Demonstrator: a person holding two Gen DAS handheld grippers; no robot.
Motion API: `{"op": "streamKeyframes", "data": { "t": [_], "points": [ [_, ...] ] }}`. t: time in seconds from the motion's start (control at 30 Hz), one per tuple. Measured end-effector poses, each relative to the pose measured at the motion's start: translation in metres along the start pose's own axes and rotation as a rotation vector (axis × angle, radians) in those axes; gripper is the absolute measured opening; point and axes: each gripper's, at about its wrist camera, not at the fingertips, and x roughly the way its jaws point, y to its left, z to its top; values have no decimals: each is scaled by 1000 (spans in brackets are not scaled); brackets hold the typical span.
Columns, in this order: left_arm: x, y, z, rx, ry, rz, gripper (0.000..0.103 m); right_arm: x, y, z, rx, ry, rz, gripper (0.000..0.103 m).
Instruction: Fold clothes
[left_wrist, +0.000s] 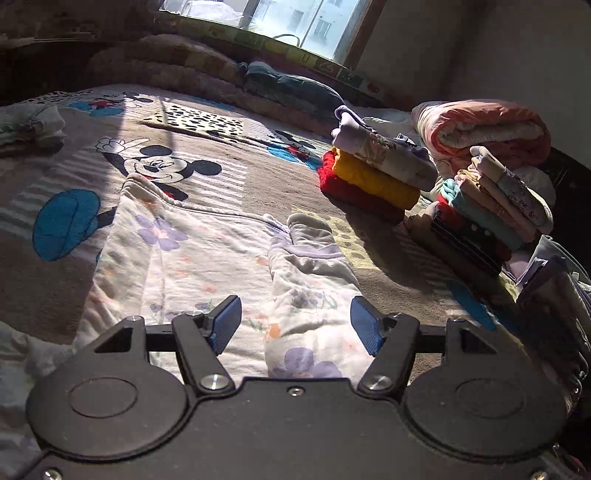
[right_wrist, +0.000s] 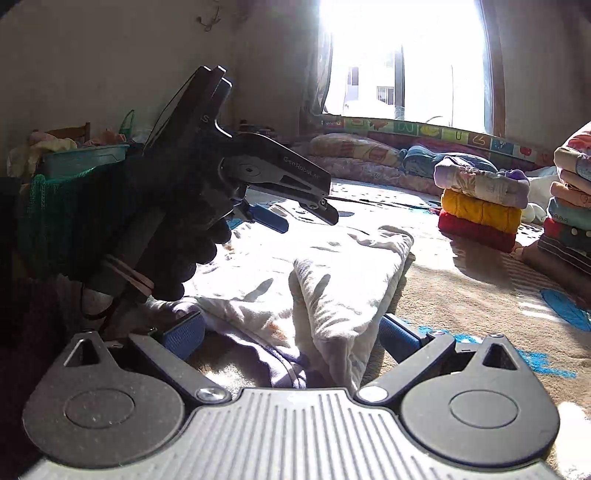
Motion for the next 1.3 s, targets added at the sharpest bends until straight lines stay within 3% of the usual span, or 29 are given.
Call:
{"op": "streamKeyframes", "data": {
  "t": [0.07, 0.13, 0.3, 0.57, 0.7, 0.97, 1.1, 1.17, 1.2, 1.23, 1.3],
  "points": [
    [-23, 13, -7, -50, -25, -1, 69, -5, -5, 3, 49, -23, 16, 100],
    [-44, 30, -14, -114, -42, -1, 79, -6, -11, 4, 133, -46, 41, 100],
    [-94, 81, -30, -283, -110, 20, 84, 3, -21, -1, 351, -49, 123, 100],
    [-156, 167, -56, -541, -225, 151, 85, 15, -5, 0, 403, -2, 210, 102],
    [-165, 202, -68, -712, -247, 145, 85, 13, 5, 4, 383, 30, 263, 102],
    [-153, 231, -74, -864, -285, 127, 82, 11, 13, 5, 369, 42, 294, 102],
    [-142, 234, -65, -847, -315, 149, 68, 13, 4, 2, 418, 54, 270, 102],
    [-140, 229, -63, -815, -320, 173, 43, 14, -4, -2, 477, 54, 290, 102],
    [-139, 225, -62, -798, -322, 183, 23, 13, -7, -2, 492, 50, 295, 102],
    [-138, 222, -61, -780, -324, 192, 17, 13, -9, -3, 506, 45, 300, 102],
    [-137, 207, -55, -710, -326, 227, 16, 11, -14, -3, 532, 34, 308, 102]
  ]
}}
